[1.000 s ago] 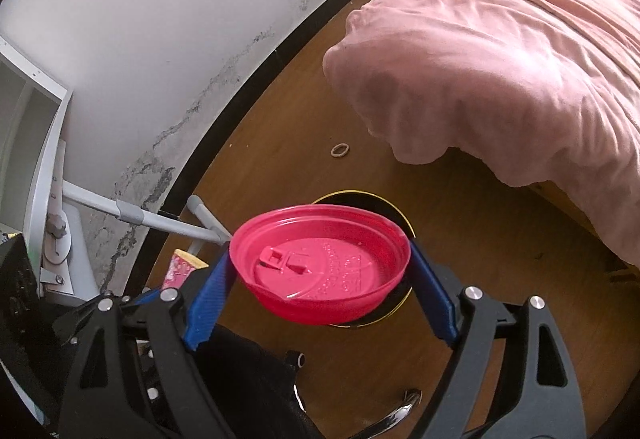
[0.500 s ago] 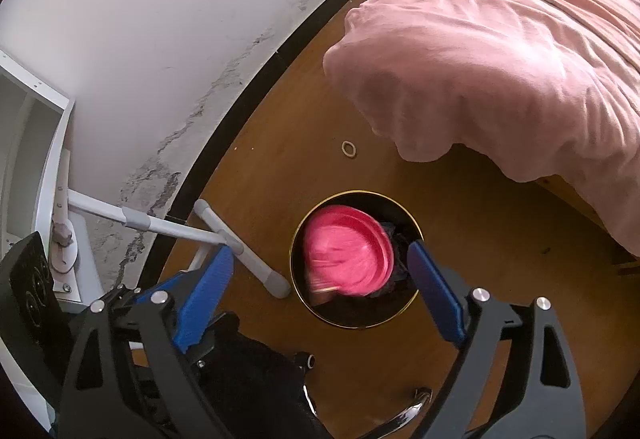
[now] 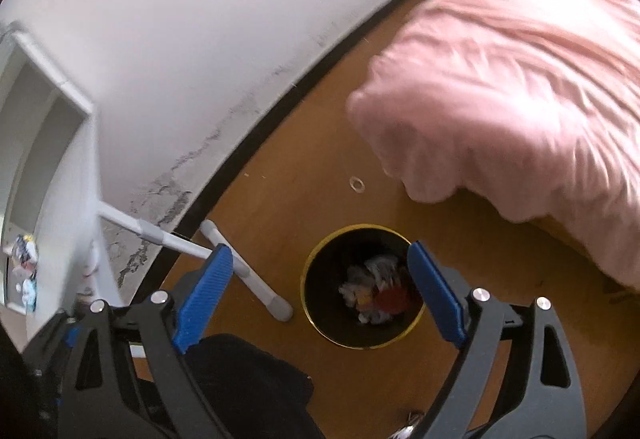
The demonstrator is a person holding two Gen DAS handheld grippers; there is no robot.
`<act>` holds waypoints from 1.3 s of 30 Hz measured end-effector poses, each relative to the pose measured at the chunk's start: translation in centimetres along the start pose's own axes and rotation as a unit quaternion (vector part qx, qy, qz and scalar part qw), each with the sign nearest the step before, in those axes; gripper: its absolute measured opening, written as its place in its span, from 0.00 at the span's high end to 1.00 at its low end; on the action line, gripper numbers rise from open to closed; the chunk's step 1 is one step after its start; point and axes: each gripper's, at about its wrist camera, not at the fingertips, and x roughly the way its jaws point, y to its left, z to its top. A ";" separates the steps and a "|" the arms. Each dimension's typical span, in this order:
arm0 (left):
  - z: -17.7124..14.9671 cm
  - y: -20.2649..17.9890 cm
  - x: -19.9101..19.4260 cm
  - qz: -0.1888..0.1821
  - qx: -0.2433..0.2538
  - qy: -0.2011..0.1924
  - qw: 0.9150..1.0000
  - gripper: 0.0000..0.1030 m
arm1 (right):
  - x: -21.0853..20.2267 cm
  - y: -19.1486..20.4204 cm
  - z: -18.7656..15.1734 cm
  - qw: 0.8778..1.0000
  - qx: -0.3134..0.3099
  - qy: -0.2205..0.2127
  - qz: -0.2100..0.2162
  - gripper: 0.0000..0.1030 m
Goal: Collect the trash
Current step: 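Move both open tools back to the trash pile on the desk, then grasp the white tissue with the left tool while the right tool grasps the white wrapper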
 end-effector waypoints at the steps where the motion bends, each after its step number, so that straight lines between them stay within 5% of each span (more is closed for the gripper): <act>1: -0.2 0.6 -1.8 0.010 -0.005 -0.012 1.000 0.12 | -0.4 1.0 0.1 1.000 -0.009 -0.005 0.007 0.16; 7: -3.3 8.5 -11.6 0.114 -0.053 -0.070 0.990 0.11 | -2.1 10.9 -0.3 0.992 -0.101 -0.015 0.069 0.16; 11: -7.1 16.8 -17.2 0.217 -0.123 -0.074 0.966 0.11 | -1.9 17.9 -1.6 0.980 -0.165 -0.002 0.114 0.16; 16: -12.0 24.8 -22.0 0.286 -0.202 -0.072 0.934 0.11 | -0.9 27.3 -3.5 0.955 -0.245 0.019 0.164 0.16; 20: -14.4 29.3 -23.2 0.294 -0.249 -0.067 0.920 0.11 | 0.1 33.6 -4.4 0.935 -0.296 0.029 0.194 0.16; 28: -13.9 33.8 -21.1 0.287 -0.262 -0.048 0.920 0.12 | 1.3 42.5 -5.7 0.904 -0.363 0.039 0.222 0.16; 29: -13.9 34.1 -21.0 0.288 -0.262 -0.049 0.920 0.16 | 1.5 43.0 -5.8 0.902 -0.367 0.040 0.224 0.16; 31: -14.3 34.3 -21.5 0.285 -0.268 -0.043 0.920 0.61 | 1.9 44.5 -6.0 0.896 -0.380 0.040 0.226 0.16; 33: -14.7 33.6 -22.3 0.278 -0.272 -0.049 0.920 0.78 | 2.2 46.0 -6.4 0.887 -0.401 0.036 0.228 0.17; 39: -18.6 31.8 -26.7 0.302 -0.279 -0.070 0.909 0.79 | 3.9 51.7 -9.6 0.843 -0.480 0.043 0.238 0.26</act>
